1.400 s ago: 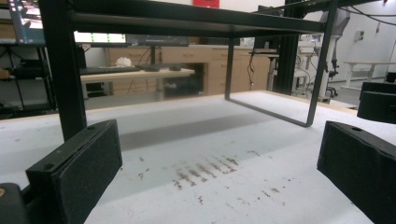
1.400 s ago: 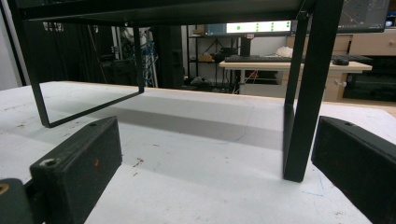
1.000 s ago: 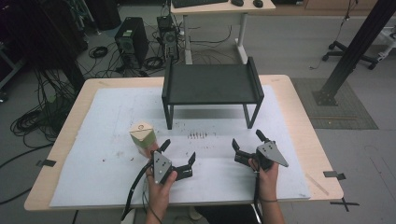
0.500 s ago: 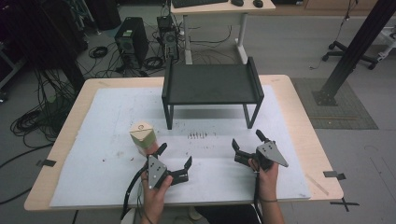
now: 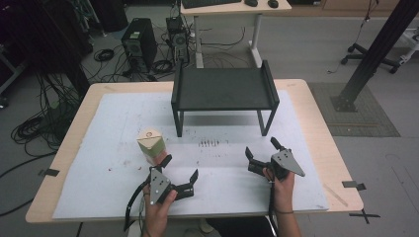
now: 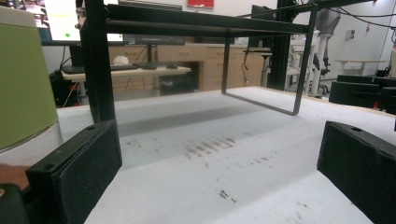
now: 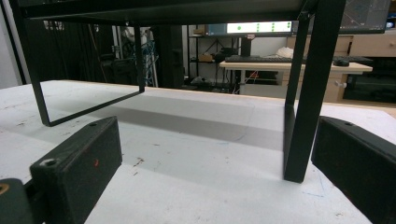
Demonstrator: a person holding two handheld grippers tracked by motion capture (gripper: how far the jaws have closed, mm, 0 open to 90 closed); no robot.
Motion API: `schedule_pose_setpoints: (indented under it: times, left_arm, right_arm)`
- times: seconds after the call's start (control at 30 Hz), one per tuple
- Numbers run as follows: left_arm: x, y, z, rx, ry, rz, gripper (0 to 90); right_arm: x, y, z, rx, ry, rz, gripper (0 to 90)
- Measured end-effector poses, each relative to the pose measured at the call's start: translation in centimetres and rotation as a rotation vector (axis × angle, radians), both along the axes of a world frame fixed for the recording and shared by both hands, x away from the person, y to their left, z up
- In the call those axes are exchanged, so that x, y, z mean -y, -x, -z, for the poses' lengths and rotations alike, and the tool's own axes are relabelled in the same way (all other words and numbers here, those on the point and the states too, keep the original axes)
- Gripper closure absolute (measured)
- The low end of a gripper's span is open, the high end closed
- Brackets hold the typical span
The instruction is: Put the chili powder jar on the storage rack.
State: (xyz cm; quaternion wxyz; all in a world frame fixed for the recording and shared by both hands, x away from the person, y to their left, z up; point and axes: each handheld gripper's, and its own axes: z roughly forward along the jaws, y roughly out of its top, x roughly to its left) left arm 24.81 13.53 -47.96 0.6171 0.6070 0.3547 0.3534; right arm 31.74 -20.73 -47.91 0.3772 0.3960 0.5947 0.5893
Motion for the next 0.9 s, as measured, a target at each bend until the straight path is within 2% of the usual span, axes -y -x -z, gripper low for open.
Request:
schedule_pose_setpoints:
  times: [0.5, 0.9]
  left_arm:
    - [-1.6, 1.1, 0.0, 0.002, -0.011, -0.005, 0.2]
    - [-3.0, 1.7, 0.0, 0.006, -0.002, -0.014, 0.2]
  right_arm:
    - [0.0, 0.0, 0.0, 0.000, 0.000, 0.000, 1.3]
    - [0.0, 0.0, 0.0, -0.001, 0.002, 0.001, 1.3]
